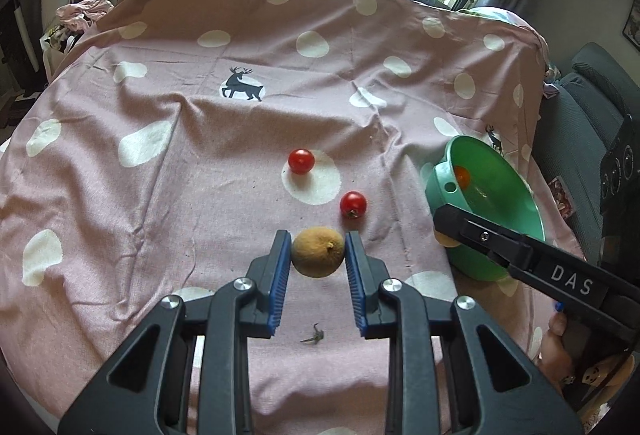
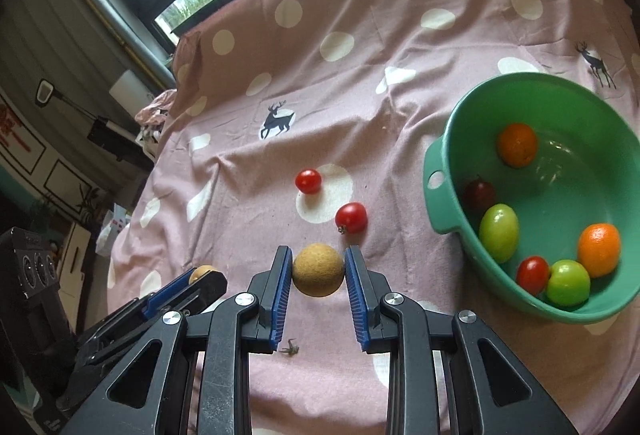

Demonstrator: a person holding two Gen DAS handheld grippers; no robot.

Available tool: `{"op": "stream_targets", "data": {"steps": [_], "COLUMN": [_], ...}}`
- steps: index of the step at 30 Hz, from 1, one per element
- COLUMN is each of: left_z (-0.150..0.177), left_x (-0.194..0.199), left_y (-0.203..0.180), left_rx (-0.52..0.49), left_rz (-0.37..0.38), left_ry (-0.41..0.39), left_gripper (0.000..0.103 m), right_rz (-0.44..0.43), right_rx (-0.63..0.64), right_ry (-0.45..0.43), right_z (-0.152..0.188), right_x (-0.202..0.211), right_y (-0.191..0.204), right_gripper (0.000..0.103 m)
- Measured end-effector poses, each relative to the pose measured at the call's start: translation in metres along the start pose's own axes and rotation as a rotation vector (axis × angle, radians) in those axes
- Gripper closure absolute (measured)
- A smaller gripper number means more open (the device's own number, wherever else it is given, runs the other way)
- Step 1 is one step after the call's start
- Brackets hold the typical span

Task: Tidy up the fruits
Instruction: 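Carry the yellow fruit with the right tool over the basin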

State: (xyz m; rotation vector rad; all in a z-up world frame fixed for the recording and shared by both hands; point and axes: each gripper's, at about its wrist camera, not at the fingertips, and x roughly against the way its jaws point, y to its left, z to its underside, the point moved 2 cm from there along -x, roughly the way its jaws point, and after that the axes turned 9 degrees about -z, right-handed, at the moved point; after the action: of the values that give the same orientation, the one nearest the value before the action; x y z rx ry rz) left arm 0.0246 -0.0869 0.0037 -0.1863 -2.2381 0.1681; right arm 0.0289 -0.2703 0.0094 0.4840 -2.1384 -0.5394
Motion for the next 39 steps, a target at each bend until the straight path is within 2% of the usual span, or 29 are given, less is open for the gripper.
{"op": "stream_targets", "data": {"steps": [7, 14, 23, 26, 29, 39], "left_z": [-0.014, -0.024, -0.033, -0.034, -0.034, -0.035], "left_x": [0.006, 0.009, -0.003, -0.008, -0.017, -0.046], "left_y": [-0.035, -0.075, -0.124, -0.139, -0.153, -0.183], "left_rx": [-0.009, -0.062, -0.122, -0.143, -0.169, -0.246], "left_rz": [0.036, 0.084, 0.144, 0.159, 0.169, 0.154], "left_ry": [-0.025, -0.036, -0.025, -0.018, 0.004, 0.064], "left_gripper": [0.076, 0.076, 0.076, 0.076, 0.076, 0.076], "right_rz": [-0.008, 0.015, 0.073, 0.116, 0.168, 0.191], "right_rx": [-0.034, -0.061, -0.148, -0.178, -0.205, -0.276], "right_ry": [-0.094, -0.175, -0.250, -0.275, -0.286, -0.281], "right_z": [-0.011, -0.015, -0.020, -0.019, -0.019, -0.020], "right_x": [0.036, 0.065, 0.092, 0.100, 0.103, 0.101], "right_y": [-0.018, -0.036, -0.076, -0.090, -0.102, -0.132], "right_gripper": [0.074, 0.074, 0.074, 0.074, 0.074, 0.074]}}
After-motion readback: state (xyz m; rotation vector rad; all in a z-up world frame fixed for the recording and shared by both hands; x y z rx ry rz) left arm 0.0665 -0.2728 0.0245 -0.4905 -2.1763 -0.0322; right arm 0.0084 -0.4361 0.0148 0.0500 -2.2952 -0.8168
